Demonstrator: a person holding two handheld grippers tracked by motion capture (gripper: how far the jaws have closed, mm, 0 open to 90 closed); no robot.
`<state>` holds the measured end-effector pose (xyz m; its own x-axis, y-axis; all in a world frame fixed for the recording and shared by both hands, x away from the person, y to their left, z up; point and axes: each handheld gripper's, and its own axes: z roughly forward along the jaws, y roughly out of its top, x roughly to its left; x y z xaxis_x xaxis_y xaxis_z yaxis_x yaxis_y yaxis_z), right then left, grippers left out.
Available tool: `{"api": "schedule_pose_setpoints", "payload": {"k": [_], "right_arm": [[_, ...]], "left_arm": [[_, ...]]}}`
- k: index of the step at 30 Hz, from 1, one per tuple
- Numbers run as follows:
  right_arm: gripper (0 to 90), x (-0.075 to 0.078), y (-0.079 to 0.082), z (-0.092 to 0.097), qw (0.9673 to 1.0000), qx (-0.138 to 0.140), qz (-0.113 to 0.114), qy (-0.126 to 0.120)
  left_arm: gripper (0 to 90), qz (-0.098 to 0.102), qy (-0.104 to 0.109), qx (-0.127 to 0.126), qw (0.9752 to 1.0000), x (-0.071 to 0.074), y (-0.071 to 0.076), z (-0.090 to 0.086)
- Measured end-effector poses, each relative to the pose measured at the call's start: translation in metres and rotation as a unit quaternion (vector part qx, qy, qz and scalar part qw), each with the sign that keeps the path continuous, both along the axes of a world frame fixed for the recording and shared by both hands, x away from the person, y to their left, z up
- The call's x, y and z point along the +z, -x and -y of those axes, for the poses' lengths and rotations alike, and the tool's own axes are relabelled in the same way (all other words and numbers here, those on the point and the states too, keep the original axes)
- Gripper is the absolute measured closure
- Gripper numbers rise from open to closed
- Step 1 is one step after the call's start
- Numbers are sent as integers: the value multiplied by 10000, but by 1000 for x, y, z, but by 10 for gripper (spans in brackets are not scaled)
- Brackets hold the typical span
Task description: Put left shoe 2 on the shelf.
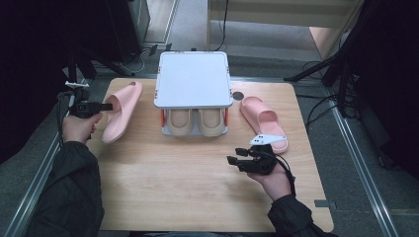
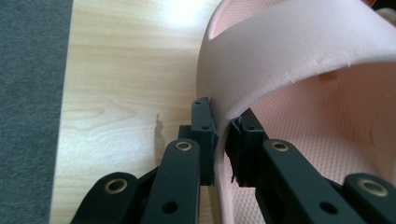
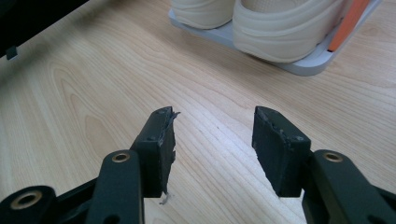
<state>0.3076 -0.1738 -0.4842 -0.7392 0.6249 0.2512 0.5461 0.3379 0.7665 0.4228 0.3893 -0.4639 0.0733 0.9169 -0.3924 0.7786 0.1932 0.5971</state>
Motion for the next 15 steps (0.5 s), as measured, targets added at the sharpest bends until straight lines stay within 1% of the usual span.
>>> {"api": "schedule_pose_setpoints", "payload": {"k": [1,4,5,6,7,8,9,10,13,15], "right_arm": [[496,0,-1,-1,10000,15,15,-3],[496,0,-2,-4,10000,66,14,-11],[495,1,-3,-6,10000,93,9,-21],[495,1,-3,-6,10000,93,9,-21],[494,1,-4,-8,9999,125,19,-25],[494,1,-4,-8,9999,125,19,-25],[494,1,-5,-9,9999,165,26,-28],[494,1,-5,-9,9999,165,26,-28],[494,2,-6,-10,9998,176,6,-39],[494,2,-7,-11,9998,198,13,-56]], "left_arm": [[817,-20,14,12,10000,3,-1,1],[816,3,-63,-48,10000,16,-5,4],[815,16,-26,-73,10000,25,-6,6],[815,16,-26,-73,10000,25,-6,6],[815,18,2,-89,10000,35,-8,7],[815,18,2,-89,10000,35,-8,7],[814,8,-2,-72,10000,44,-10,9],[814,8,-2,-72,10000,44,-10,9],[811,111,-39,-106,9999,59,-11,13],[810,220,-115,-126,9996,70,-12,18]]}}
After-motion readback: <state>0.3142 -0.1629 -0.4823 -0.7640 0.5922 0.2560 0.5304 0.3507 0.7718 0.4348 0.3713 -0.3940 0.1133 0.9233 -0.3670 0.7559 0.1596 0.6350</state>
